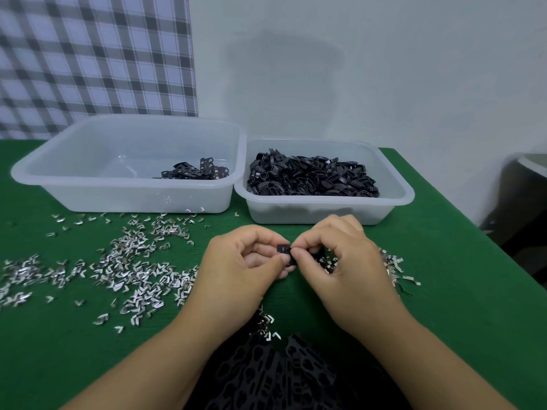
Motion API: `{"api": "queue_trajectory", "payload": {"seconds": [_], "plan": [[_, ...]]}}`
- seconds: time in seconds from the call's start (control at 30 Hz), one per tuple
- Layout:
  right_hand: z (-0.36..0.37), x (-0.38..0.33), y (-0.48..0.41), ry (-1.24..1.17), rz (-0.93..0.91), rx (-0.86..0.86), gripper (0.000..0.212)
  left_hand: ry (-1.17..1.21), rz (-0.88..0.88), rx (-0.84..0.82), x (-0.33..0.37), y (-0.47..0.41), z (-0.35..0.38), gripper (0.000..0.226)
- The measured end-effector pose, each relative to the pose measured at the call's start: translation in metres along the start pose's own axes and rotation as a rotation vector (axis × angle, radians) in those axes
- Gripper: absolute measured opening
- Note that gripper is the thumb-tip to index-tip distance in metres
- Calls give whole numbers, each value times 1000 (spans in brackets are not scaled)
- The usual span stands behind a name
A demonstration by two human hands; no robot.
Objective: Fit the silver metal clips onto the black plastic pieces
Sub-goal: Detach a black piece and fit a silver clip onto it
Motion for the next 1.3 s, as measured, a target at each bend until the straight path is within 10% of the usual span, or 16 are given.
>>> {"api": "queue_trajectory", "payload": {"seconds": [0.3, 0.87, 1.3], "plan": [[-23, 23, -3, -11, 201, 95, 17, -6, -1, 155, -2, -3, -9, 18], [-7, 36, 2, 282, 331, -359, 15, -52, 2, 170, -5, -4, -9, 19], [-4, 14, 4, 23, 202, -67, 15, -485, 217, 139, 3, 3, 1, 25]]}}
Point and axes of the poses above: each hand's wrist, its own y-axis away from the middle knuckle, its own z-axis out of the palm, x = y × z, the point moved 4 cm from there along -y, towards the middle knuckle, and after that the axes turned 9 degrees about -z, right-handed, at the moved point
